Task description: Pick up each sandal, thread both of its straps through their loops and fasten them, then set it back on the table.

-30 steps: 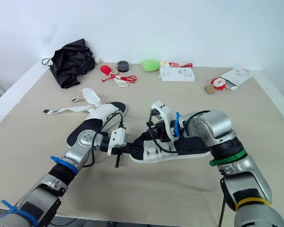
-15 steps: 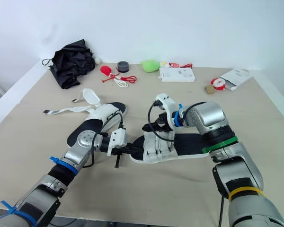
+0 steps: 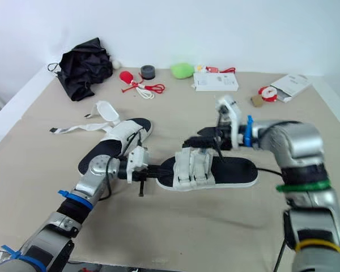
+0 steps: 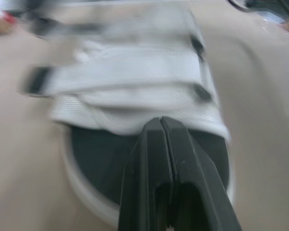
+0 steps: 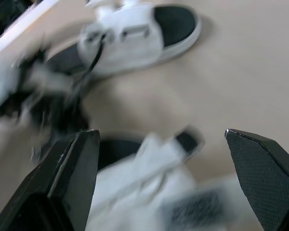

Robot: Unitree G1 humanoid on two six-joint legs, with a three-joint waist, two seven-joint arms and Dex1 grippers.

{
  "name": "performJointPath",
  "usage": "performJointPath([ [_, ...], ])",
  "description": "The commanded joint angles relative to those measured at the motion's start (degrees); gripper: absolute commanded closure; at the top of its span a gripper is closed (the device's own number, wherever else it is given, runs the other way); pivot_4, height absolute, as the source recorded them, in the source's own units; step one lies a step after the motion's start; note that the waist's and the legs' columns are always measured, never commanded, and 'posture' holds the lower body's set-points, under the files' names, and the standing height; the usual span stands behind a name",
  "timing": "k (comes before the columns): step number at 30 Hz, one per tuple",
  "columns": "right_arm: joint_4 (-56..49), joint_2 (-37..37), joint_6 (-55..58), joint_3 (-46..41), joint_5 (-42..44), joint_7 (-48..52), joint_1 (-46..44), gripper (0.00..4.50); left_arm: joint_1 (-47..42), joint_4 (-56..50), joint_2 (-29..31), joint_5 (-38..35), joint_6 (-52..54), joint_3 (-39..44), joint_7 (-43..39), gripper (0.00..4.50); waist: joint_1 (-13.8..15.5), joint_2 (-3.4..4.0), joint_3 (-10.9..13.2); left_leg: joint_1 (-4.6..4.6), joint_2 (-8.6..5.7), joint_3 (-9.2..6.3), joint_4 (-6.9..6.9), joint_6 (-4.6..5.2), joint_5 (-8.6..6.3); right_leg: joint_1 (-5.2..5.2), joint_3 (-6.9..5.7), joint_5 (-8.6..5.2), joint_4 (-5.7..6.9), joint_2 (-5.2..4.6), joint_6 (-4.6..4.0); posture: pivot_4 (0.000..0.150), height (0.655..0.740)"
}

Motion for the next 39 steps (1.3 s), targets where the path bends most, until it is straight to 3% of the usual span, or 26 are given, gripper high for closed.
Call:
performJointPath([
  [1,-9.81,-2.18,-5.00,-7.65,2.48,1.20,6.03,0.03,0.32,-7.91,1.42,-3.75,3.00,2.44,0.01,4.50,-0.25,0.04,0.38,0.00,-0.01,0.03,0.02,0.00,0.00,-0.07,0.03,-0.03,0.11,0.01,-0.01,0.150,0.7400],
  [6,-16.08,-3.98,-9.91,-12.82,1.06,0.13,15.51,0.03,2.00,-15.39,5.21,-7.04,8.08,4.40,-0.58,4.50,-0.37,-0.01,0.68,0.04,0.09,0.11,0.04,-0.21,0.13,-0.11,0.07,-0.02,0.22,0.18,-0.06,0.150,0.7400],
  [10,-20.12,-7.42,-15.68,-16.30,-3.39,1.72,30.23,0.03,6.53,-21.72,13.48,-9.19,11.42,7.42,-3.43,4.50,-0.29,-0.07,0.71,0.07,0.20,0.11,0.09,-0.38,0.22,0.00,0.03,-0.03,0.23,0.32,-0.08,0.150,0.7400],
  [12,-20.08,-7.42,-17.45,-15.62,-4.52,0.80,32.99,0.03,8.23,-23.51,16.00,-10.98,13.30,8.91,-3.68,4.50,-0.35,-0.06,0.71,0.07,0.22,0.15,0.09,-0.40,0.23,-0.02,0.05,-0.03,0.23,0.33,-0.09,0.150,0.7400],
  [18,-15.80,-4.00,-20.76,-8.20,-8.24,-3.00,30.49,0.03,12.32,-26.72,20.25,-13.90,16.40,11.94,-4.13,4.50,-0.60,-0.26,0.85,0.19,0.49,0.18,0.12,-1.04,0.64,-0.01,0.08,-0.06,0.25,0.54,0.17,0.150,0.7400],
  [25,-14.77,-0.54,-18.85,-3.18,-5.33,-1.87,24.75,0.03,15.68,-30.00,20.91,-15.43,18.38,14.75,-0.56,4.50,-0.47,-0.32,0.90,0.26,0.75,0.12,0.12,-1.11,0.84,-0.02,0.11,0.19,0.33,0.86,-0.07,0.150,0.7400],
  [28,-14.54,0.47,-18.71,-2.37,-4.88,-2.42,24.05,0.73,17.34,-31.50,20.91,-16.35,20.00,16.33,2.00,4.50,-0.42,-0.33,0.90,0.25,0.78,0.12,0.09,-1.11,0.84,-0.02,0.12,0.24,0.34,0.87,-0.23,0.150,0.7400],
  [35,-10.85,4.00,-18.60,0.03,-7.65,-6.95,22.42,4.16,22.13,-35.20,20.44,-18.01,22.73,19.11,7.66,4.50,-0.50,-0.36,0.90,0.32,0.86,0.18,0.10,-1.12,0.84,-0.02,0.18,0.34,0.38,0.94,-0.35,0.150,0.7400],
  [36,-10.78,4.18,-18.62,0.03,-7.74,-7.13,22.35,4.41,22.33,-35.40,20.49,-18.12,22.81,19.18,7.87,4.50,-0.47,-0.36,0.90,0.34,0.88,0.19,0.11,-1.12,0.84,0.00,0.19,0.35,0.38,0.96,-0.34,0.150,0.7400],
  [39,-11.53,4.84,-17.91,-0.34,-6.75,-7.87,22.23,4.41,23.85,-36.05,20.36,-18.35,22.90,19.93,9.48,4.50,-0.44,-0.37,0.90,0.40,0.99,0.21,0.13,-1.16,1.00,0.00,0.19,0.43,0.40,1.07,-0.25,0.150,0.7400],
])
